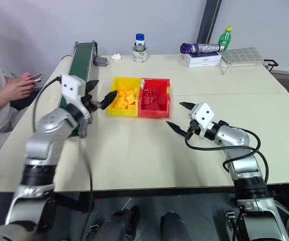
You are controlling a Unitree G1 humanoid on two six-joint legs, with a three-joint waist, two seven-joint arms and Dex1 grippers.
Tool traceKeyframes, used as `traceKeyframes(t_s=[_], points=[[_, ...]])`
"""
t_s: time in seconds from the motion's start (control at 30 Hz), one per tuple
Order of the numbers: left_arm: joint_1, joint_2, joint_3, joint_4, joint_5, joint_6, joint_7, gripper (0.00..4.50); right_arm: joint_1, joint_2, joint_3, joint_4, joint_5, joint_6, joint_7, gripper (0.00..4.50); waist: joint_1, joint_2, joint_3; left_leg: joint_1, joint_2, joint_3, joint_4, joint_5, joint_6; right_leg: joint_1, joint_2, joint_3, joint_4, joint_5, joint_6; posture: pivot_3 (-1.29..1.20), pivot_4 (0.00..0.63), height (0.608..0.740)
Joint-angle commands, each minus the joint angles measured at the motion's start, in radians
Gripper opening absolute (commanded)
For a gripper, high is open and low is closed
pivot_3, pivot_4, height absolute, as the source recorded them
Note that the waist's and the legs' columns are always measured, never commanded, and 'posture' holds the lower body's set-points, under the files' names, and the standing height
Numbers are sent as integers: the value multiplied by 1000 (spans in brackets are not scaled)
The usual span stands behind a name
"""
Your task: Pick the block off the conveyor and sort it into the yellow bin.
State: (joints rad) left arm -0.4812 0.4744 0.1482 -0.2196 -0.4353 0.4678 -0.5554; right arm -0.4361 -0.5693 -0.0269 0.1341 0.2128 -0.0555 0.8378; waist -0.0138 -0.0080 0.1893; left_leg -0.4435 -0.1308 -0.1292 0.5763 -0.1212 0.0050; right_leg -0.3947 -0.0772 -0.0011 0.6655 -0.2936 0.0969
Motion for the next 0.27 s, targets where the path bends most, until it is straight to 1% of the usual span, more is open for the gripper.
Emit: traceKeyframes(t_s=[0.03, 0.13, 0.27], points=[[92, 89, 123, -130, -143, 91, -79, 4452, -21, -4, -21, 11, 15, -31, 15, 4500, 4, 0, 0, 0, 0, 0, 0, 0, 0, -1, 0, 0, 0, -1, -2, 0, 150, 740], [153, 144, 181, -113, -152, 102, -83, 4452, -32, -2, -17, 25, 15, -36, 25, 4500, 5, 0, 0, 1, 0, 0, 0, 0, 0, -1, 0, 0, -1, -3, -5, 0, 150, 740], [227, 186, 227, -88, -146, 56, -124, 4452, -35, -3, -16, 32, 15, -37, 37, 4500, 4, 0, 0, 0, 0, 0, 0, 0, 0, -2, -1, 0, -1, -3, -6, 0, 150, 740]])
